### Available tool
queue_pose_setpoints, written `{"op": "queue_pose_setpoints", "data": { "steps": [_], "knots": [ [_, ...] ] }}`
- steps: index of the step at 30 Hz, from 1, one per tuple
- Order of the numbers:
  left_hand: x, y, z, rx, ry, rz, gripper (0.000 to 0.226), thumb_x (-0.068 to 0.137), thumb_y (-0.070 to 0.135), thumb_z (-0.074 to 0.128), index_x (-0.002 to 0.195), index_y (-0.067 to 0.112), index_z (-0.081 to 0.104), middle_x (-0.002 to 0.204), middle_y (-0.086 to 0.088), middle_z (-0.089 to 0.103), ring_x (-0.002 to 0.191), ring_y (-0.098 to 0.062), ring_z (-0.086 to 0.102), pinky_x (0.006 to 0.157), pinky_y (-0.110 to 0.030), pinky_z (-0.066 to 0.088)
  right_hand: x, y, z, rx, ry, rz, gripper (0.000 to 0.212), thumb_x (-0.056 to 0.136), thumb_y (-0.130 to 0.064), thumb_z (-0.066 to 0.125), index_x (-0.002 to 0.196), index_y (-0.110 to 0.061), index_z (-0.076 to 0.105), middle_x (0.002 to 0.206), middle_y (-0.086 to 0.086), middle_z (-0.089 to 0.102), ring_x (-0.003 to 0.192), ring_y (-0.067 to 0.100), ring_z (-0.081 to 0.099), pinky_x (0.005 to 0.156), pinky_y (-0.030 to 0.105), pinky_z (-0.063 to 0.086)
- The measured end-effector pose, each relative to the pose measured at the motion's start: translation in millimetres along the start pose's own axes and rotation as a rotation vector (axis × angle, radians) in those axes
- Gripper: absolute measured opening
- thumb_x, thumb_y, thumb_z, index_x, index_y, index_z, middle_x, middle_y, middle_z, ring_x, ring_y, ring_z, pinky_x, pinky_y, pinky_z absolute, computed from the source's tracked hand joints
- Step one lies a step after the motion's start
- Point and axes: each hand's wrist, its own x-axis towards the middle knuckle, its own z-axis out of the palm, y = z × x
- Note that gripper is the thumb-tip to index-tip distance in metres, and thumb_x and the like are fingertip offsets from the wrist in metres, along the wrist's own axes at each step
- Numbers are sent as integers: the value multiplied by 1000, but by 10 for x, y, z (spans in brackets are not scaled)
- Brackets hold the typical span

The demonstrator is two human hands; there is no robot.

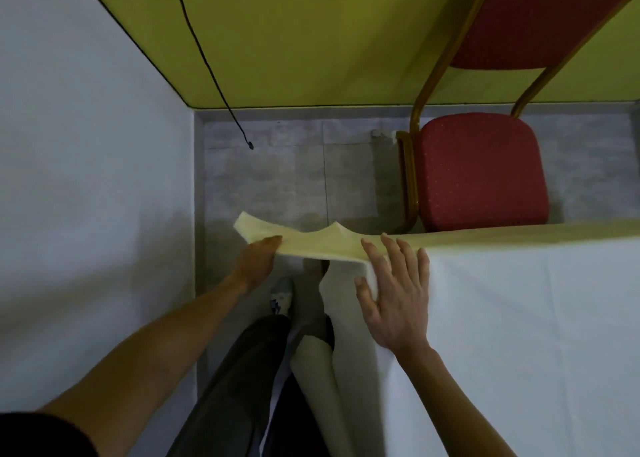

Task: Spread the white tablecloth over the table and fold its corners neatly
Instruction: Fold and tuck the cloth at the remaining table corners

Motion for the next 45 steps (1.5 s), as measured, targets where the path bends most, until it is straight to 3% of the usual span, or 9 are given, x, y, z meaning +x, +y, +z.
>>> {"op": "queue_pose_setpoints", "data": {
  "steps": [3, 7, 13, 18, 25, 32, 38, 43, 45],
  "knots": [
    [-237, 102, 543, -201, -1, -214, 42, 99, 17, 56, 138, 2, 51, 135, -23, 55, 119, -37, 56, 98, -43, 47, -4, 21, 19, -20, 1, -1, 58, 94, -47, 43, 149, -27, 44, 156, 4, 41, 148, 27, 30, 123, 55, 14],
    [-500, 453, 1154, -386, -40, -295, 78, 83, 81, 40, 124, 19, 61, 123, -1, 63, 118, -22, 57, 92, -21, 48, -4, 20, 34, -4, 31, -4, 56, 96, -49, 41, 148, -28, 45, 154, 4, 45, 147, 27, 32, 123, 54, 15],
    [-718, 823, 2011, -483, -110, -183, 58, 84, 80, 46, 120, 39, 64, 118, 10, 69, 107, -13, 66, 92, -38, 53, -19, 33, 71, -20, 65, -33, 54, 97, -47, 43, 149, -31, 39, 156, 7, 42, 148, 29, 31, 122, 55, 15],
    [-722, 1089, 2227, -644, -59, -292, 58, 91, 73, 42, 122, 28, 63, 110, 7, 71, 103, -13, 67, 96, -43, 54, -41, 50, 102, -15, 68, -95, 41, 99, -43, 43, 139, -38, 50, 160, 6, 36, 151, 31, 24, 122, 57, 10],
    [-848, 1067, 2168, -733, -184, -164, 70, 95, 6, 57, 155, 6, 21, 152, -17, 40, 140, -31, 40, 116, -30, 28, -58, 87, 117, -13, 105, -116, 31, 95, -41, 44, 117, -30, 62, 143, 2, 53, 142, 29, 36, 120, 58, 13],
    [-793, 1493, 681, -1129, 390, 29, 52, 104, 37, 38, 149, 14, 38, 155, -3, 39, 142, -9, 36, 115, -25, 33, -69, 86, 115, 5, 103, -126, 28, 93, -39, 46, 115, -31, 60, 139, -1, 53, 141, 26, 36, 122, 55, 10],
    [-222, 1832, 316, -919, 153, 319, 51, 105, 29, 19, 147, 6, 39, 155, -12, 37, 146, -22, 31, 122, -35, 23, -58, 75, 118, 1, 116, -138, 39, 93, -42, 40, 121, -26, 62, 138, 1, 55, 139, 26, 39, 119, 58, 16],
    [-72, 1701, 552, -942, 141, 136, 44, 108, 23, 24, 144, 8, 44, 147, 0, 47, 131, -2, 41, 110, -7, 25, -54, 71, 126, 23, 121, -127, 33, 91, -38, 45, 116, -25, 63, 137, 0, 57, 139, 27, 40, 119, 59, 15],
    [-46, 1617, 689, -900, 104, 134, 45, 107, 25, 24, 143, 6, 42, 147, -9, 47, 134, -14, 43, 110, -15, 28, -61, 86, 138, 28, 130, -128, 33, 91, -38, 45, 116, -25, 63, 137, 0, 57, 139, 28, 40, 120, 58, 14]
  ]
}}
